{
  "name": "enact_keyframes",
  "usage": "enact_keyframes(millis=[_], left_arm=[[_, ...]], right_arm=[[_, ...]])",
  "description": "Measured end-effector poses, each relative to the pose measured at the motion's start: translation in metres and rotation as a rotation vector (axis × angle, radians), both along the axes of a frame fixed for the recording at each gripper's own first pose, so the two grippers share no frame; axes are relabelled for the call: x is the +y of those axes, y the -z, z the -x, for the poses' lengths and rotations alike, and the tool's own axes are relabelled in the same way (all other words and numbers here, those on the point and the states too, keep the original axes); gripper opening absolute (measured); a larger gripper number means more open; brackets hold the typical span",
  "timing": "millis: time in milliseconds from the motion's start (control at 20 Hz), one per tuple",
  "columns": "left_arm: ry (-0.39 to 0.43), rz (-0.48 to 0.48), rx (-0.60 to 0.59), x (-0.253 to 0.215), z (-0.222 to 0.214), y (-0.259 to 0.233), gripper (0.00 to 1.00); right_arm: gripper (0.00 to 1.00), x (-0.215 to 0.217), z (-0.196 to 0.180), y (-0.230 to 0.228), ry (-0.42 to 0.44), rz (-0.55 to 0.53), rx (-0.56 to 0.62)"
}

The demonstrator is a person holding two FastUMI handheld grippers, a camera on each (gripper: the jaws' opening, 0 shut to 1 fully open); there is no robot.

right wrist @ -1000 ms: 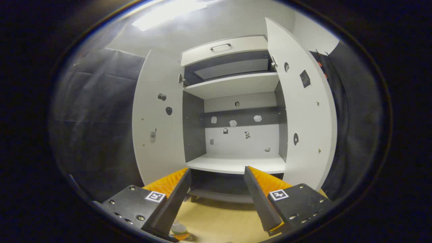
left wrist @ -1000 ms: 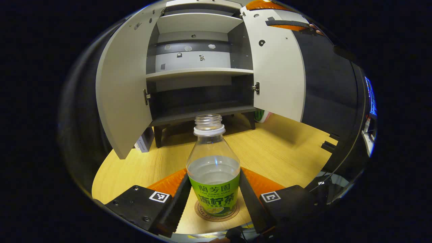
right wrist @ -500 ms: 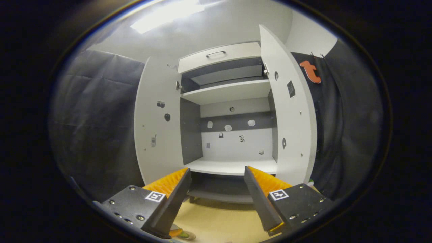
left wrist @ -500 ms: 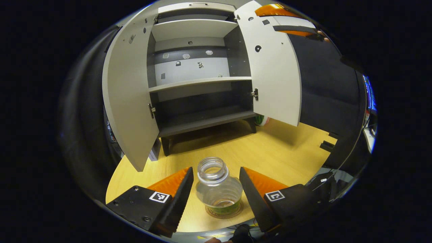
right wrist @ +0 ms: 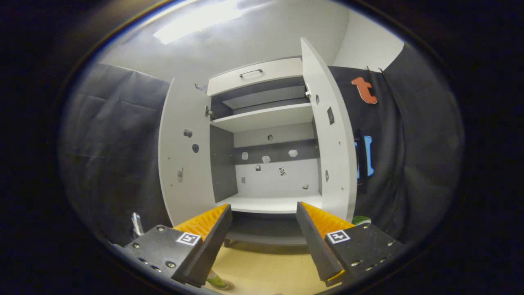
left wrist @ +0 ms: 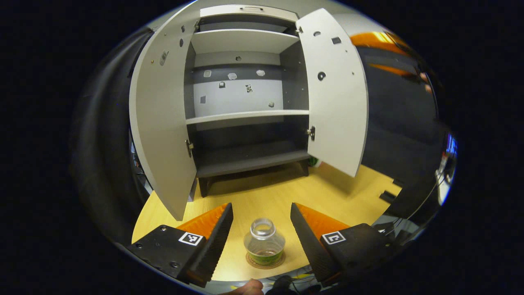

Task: Grasp the bottle in the cabinet with the left hand and place it on the coaster, then close the right door with the right hand and the left door with the left hand.

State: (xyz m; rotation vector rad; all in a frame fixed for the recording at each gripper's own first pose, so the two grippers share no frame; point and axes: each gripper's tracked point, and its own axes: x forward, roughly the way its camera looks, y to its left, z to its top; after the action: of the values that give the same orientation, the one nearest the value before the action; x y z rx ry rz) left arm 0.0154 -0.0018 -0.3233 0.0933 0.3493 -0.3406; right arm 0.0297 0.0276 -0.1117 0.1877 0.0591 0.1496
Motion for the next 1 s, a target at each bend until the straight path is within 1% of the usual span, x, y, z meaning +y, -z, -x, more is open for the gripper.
enact_keyframes(millis=[100, 200, 350, 400, 450, 500, 600, 650, 700, 750, 800, 850, 900, 950, 1000], left_arm=[[-0.003, 0.046, -0.03, -0.004, -0.007, -0.039, 0.92], [-0.012, 0.069, -0.073, -0.003, -0.017, -0.079, 0.92], [-0.01, 0.069, -0.105, -0.003, -0.027, -0.133, 0.92], [-0.011, 0.065, -0.123, -0.002, -0.03, -0.149, 0.92], [-0.012, 0.063, -0.147, -0.001, -0.034, -0.169, 0.92], [-0.004, 0.065, -0.174, -0.002, -0.037, -0.187, 0.92], [-0.002, 0.075, -0.216, -0.002, -0.043, -0.219, 0.91], [-0.002, 0.075, -0.219, -0.003, -0.044, -0.233, 0.93], [-0.001, 0.08, -0.225, -0.003, -0.045, -0.244, 0.93], [0.012, 0.085, -0.228, -0.006, -0.047, -0.256, 0.96], [0.021, 0.09, -0.234, -0.009, -0.05, -0.265, 0.98], [0.032, 0.092, -0.239, -0.011, -0.053, -0.273, 0.97], [0.025, 0.089, -0.238, -0.009, -0.055, -0.277, 0.95], [0.024, 0.088, -0.253, -0.006, -0.058, -0.284, 0.95], [0.023, 0.086, -0.263, -0.007, -0.061, -0.291, 0.98]], right_arm=[[0.96, -0.011, 0.001, -0.004, 0.019, 0.003, -0.01], [0.96, -0.022, 0.002, -0.011, 0.036, -0.002, -0.024], [0.96, -0.047, -0.001, -0.024, 0.074, 0.011, -0.043], [0.93, -0.058, -0.003, -0.027, 0.093, 0.02, -0.047], [0.96, -0.07, -0.003, -0.032, 0.115, 0.031, -0.054], [0.96, -0.08, -0.004, -0.038, 0.132, 0.034, -0.07], [0.94, -0.096, -0.008, -0.047, 0.137, 0.024, -0.088], [0.94, -0.108, -0.009, -0.049, 0.146, 0.02, -0.087], [0.96, -0.121, -0.011, -0.05, 0.166, 0.017, -0.083], [0.96, -0.136, -0.014, -0.051, 0.193, 0.019, -0.074], [0.94, -0.154, -0.016, -0.051, 0.23, 0.024, -0.068], [0.93, -0.17, -0.019, -0.051, 0.261, 0.032, -0.065], [0.96, -0.184, -0.022, -0.052, 0.279, 0.036, -0.066], [0.96, -0.197, -0.026, -0.054, 0.289, 0.039, -0.068], [0.96, -0.21, -0.032, -0.056, 0.299, 0.044, -0.067]])
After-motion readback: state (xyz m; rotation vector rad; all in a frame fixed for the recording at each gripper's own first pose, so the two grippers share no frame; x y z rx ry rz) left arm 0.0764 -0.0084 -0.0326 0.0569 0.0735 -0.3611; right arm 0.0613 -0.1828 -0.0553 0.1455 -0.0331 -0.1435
